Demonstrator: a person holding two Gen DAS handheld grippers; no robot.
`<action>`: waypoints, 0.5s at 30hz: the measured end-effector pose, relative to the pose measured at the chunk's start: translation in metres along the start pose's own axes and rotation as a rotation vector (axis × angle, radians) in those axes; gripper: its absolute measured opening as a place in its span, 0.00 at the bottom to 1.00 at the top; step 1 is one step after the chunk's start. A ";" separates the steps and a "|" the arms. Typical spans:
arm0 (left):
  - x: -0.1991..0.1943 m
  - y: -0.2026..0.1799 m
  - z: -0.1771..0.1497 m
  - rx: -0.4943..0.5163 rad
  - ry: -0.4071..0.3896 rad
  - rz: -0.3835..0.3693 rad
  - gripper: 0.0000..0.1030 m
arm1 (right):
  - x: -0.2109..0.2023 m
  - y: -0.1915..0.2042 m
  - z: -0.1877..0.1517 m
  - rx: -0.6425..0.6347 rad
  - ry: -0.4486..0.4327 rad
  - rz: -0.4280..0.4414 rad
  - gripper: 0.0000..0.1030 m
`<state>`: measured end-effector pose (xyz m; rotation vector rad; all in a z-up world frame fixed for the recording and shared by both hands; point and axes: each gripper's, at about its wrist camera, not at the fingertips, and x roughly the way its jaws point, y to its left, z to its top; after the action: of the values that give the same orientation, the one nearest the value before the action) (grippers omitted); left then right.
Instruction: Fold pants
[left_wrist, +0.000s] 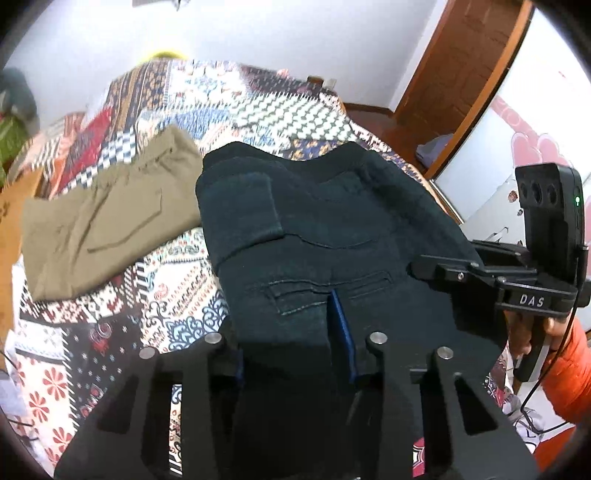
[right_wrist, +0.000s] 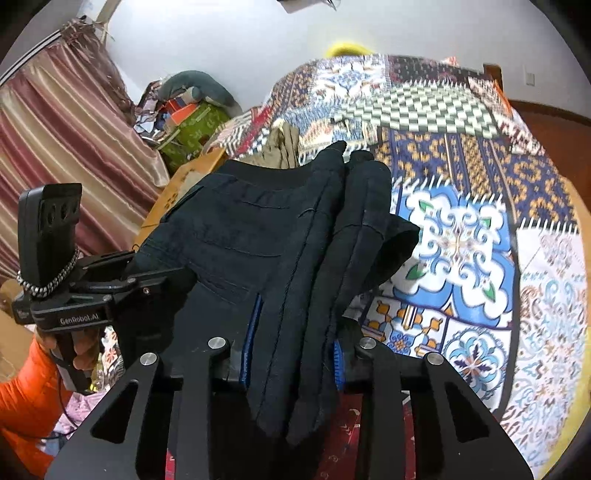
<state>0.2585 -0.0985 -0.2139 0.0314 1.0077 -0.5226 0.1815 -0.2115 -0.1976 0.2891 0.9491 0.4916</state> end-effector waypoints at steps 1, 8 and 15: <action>-0.005 -0.002 0.002 0.008 -0.018 0.005 0.35 | -0.003 0.002 0.002 -0.007 -0.010 -0.003 0.28; -0.036 0.003 0.019 0.006 -0.121 0.020 0.34 | -0.019 0.018 0.026 -0.068 -0.083 -0.010 0.28; -0.074 0.026 0.045 -0.002 -0.240 0.069 0.34 | -0.020 0.045 0.064 -0.176 -0.146 -0.012 0.28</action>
<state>0.2744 -0.0581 -0.1344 0.0017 0.7698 -0.4506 0.2129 -0.1850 -0.1279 0.1574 0.7600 0.5323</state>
